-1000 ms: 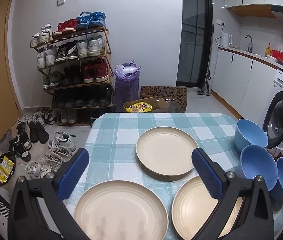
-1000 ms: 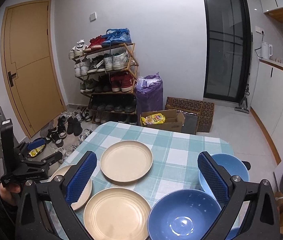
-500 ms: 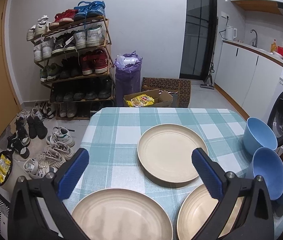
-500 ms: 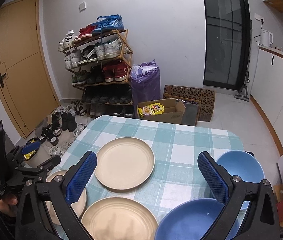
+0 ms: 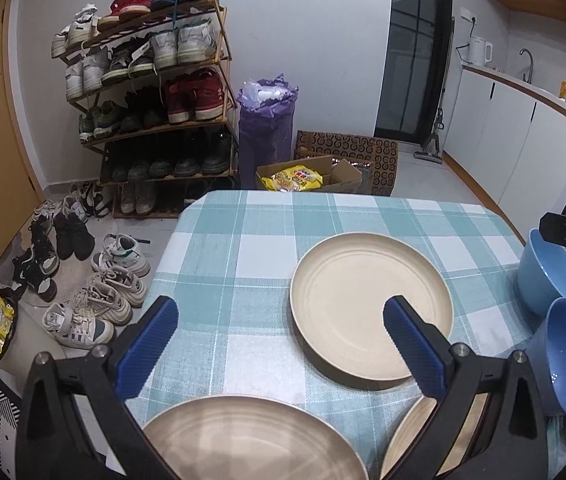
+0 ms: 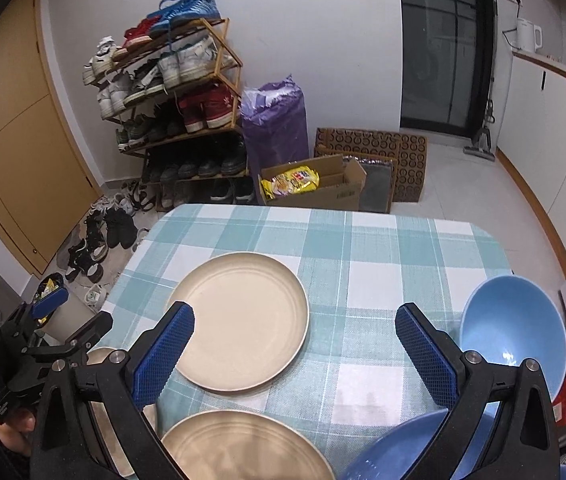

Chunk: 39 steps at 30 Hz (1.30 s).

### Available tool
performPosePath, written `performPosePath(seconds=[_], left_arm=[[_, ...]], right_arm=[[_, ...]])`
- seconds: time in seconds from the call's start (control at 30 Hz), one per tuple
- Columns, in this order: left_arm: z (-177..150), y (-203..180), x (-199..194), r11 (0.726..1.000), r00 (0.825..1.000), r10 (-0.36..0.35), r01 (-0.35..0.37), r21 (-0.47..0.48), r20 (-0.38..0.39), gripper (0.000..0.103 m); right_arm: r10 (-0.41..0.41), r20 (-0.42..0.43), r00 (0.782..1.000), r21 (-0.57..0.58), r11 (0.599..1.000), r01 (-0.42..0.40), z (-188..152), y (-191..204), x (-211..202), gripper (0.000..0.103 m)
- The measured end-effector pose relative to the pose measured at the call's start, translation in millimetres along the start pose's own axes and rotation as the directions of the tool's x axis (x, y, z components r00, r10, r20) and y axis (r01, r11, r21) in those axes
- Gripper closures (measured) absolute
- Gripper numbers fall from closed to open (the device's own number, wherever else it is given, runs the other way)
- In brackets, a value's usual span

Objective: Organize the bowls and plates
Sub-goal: 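Move both grippers forward toward the nearest cream plate, then close the left gripper on the cream plate rim while the right gripper grips the opposite rim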

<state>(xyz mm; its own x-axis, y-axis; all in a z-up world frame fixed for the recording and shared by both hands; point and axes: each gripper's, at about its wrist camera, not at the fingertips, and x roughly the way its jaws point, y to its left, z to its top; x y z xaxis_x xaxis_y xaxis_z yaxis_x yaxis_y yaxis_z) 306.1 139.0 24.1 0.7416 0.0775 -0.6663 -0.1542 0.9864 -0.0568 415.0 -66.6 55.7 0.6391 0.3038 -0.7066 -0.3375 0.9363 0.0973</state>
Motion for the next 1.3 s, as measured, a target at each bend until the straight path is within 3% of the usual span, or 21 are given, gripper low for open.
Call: performPosePath(seconds=[0.8, 1.1, 1.3], left_arm=[[-12.7, 3.7, 88.7, 1.0, 0.986, 0.004, -0.004, 0.004, -0.166, 0.0], [-15.7, 4.3, 101.7, 1.0, 0.98, 0.007, -0.004, 0.013, -0.2, 0.002], [-17.2, -0.2, 108.2, 0.999, 0.974, -0.016, 0.022, 0.024, -0.227, 0.018]], right_arm=[[-0.055, -0.223, 0.973, 0.02, 0.998, 0.061, -16.4, -8.9, 127.6, 0.002], [-0.082, -0.313, 0.946, -0.008, 0.996, 0.084, -25.6, -7.0, 158.0, 0.019], [-0.104, -0.352, 0.93, -0.03, 0.995, 0.1, -28.9, -5.5, 166.0, 0.025]])
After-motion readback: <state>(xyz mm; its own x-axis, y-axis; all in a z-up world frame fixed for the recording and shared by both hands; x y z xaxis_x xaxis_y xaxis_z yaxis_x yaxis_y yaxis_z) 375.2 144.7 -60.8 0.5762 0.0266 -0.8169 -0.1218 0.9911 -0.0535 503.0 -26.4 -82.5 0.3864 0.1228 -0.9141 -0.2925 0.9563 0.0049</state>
